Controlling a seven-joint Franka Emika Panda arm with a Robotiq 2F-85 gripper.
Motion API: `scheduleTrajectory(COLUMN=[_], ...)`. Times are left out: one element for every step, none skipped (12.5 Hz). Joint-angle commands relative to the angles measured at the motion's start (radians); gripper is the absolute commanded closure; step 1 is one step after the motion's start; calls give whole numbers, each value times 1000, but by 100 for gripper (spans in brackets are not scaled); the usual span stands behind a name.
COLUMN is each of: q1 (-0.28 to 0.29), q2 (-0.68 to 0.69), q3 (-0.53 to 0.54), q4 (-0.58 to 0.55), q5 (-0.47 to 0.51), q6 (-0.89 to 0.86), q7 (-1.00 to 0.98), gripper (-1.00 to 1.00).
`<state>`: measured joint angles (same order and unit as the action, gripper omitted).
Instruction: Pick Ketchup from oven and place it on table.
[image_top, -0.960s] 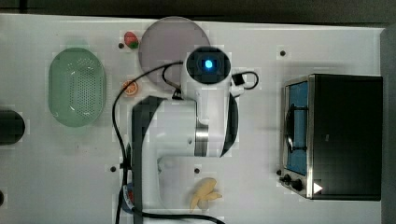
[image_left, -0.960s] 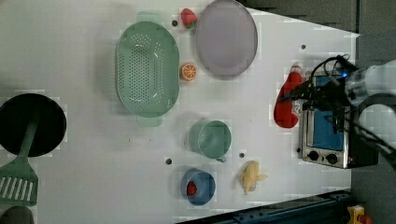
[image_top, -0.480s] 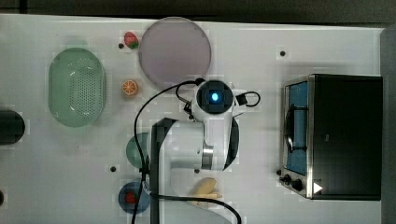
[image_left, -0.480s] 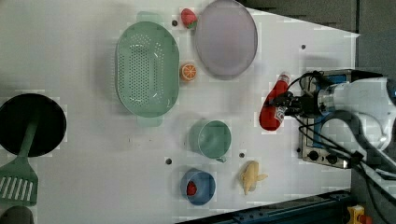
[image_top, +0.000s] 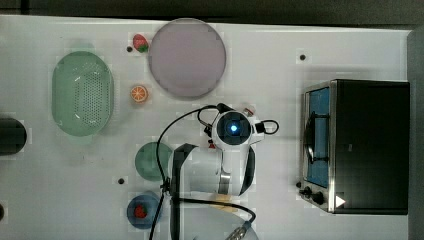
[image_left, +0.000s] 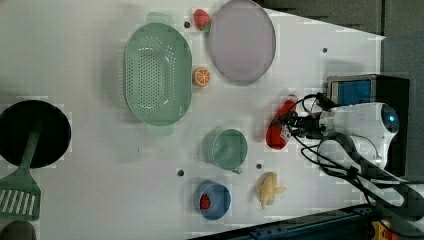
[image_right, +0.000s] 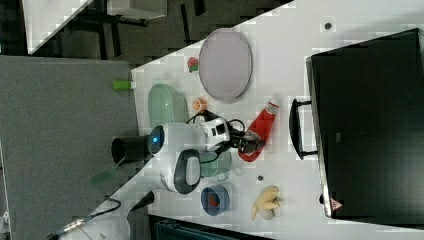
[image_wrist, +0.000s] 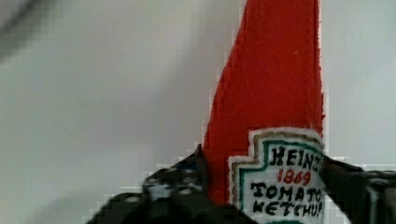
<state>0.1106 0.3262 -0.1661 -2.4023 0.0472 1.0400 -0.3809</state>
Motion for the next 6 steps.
scheduleTrajectory(q1=[-6,-6,-6,-6,-6,-6], q2=[-36,-68,-111,-160,-212,-260], q3=[7,1,-8,-13,-14,-15], q4=[31,44,62,91,129,178], q5=[6,6,6,6,6,5], q6=[37,24,-11,-68,-145,-238], q7=[48,79,133,190,234,261], gripper=[-100,-100,-100,-100,-100,-100])
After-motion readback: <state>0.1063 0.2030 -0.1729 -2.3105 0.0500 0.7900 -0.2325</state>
